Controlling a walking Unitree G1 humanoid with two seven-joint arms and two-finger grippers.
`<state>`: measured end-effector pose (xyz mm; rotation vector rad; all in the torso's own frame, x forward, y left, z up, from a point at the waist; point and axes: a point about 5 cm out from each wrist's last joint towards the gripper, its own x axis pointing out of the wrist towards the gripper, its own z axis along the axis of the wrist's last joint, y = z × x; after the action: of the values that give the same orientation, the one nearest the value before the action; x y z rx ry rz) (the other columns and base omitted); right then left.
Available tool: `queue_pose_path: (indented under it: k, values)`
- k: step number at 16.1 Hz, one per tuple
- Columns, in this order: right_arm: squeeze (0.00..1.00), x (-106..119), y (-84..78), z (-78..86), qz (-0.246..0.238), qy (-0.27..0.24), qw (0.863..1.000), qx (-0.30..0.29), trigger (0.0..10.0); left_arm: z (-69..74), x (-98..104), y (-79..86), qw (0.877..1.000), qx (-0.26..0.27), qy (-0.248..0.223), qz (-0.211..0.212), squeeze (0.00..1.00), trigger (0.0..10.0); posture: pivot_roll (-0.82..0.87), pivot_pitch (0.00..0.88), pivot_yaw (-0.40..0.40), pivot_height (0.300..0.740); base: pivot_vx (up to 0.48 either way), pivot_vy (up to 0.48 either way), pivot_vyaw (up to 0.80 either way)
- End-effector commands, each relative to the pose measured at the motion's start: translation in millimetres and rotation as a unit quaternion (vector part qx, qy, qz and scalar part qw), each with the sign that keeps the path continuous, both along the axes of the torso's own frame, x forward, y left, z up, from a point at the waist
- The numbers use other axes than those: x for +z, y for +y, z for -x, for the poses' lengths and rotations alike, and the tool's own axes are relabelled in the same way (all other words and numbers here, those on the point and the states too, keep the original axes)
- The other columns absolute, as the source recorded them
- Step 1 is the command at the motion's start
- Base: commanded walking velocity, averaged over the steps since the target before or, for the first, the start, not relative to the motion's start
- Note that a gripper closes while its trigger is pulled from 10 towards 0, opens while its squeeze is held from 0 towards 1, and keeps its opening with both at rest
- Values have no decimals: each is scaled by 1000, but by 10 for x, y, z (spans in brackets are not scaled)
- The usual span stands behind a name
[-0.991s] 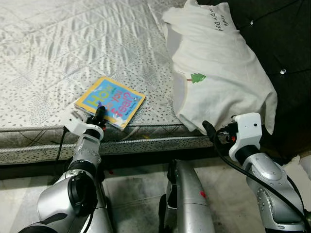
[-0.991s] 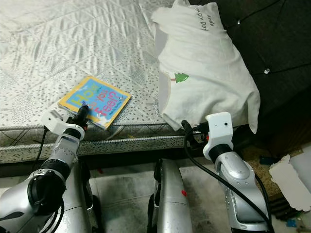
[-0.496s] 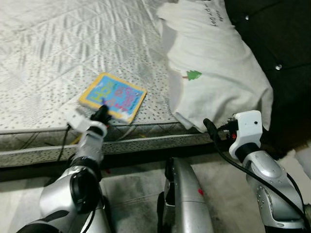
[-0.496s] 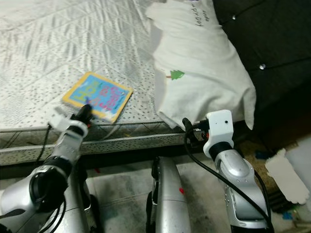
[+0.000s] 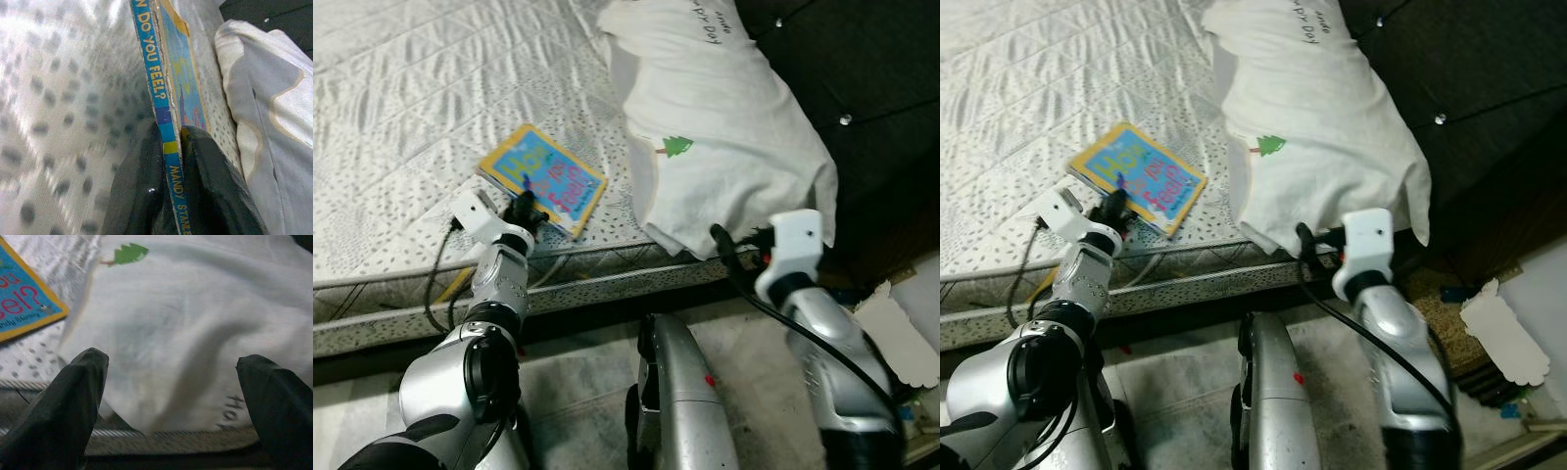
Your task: Clean up the room
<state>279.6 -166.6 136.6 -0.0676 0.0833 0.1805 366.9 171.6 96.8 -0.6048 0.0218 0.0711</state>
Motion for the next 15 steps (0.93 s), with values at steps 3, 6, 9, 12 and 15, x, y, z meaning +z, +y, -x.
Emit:
queue_pose_path:
  k: [3,6,9,12,15]
  values:
    - [0,-63,91,-101,-14,-6,1000,0,10000,-11,146,173,996,63,-26,-65,0,0,-102,58,-111,521,0,0,0]
    - [0,-77,224,-226,-48,-11,999,7,10000,-6,375,224,982,76,-90,-150,0,0,-23,22,-91,521,0,0,0]
    - [0,-76,485,-319,-114,-16,993,33,10000,259,440,215,965,55,-134,-218,0,0,42,0,-56,521,0,0,0]
    - [0,-75,653,-378,-147,-33,988,42,10000,573,332,275,960,43,-106,-254,0,0,81,0,-21,540,0,0,0]
    - [0,-91,705,-408,-155,-38,986,42,10000,662,319,266,959,29,-85,-269,0,0,79,0,-9,568,0,0,0]
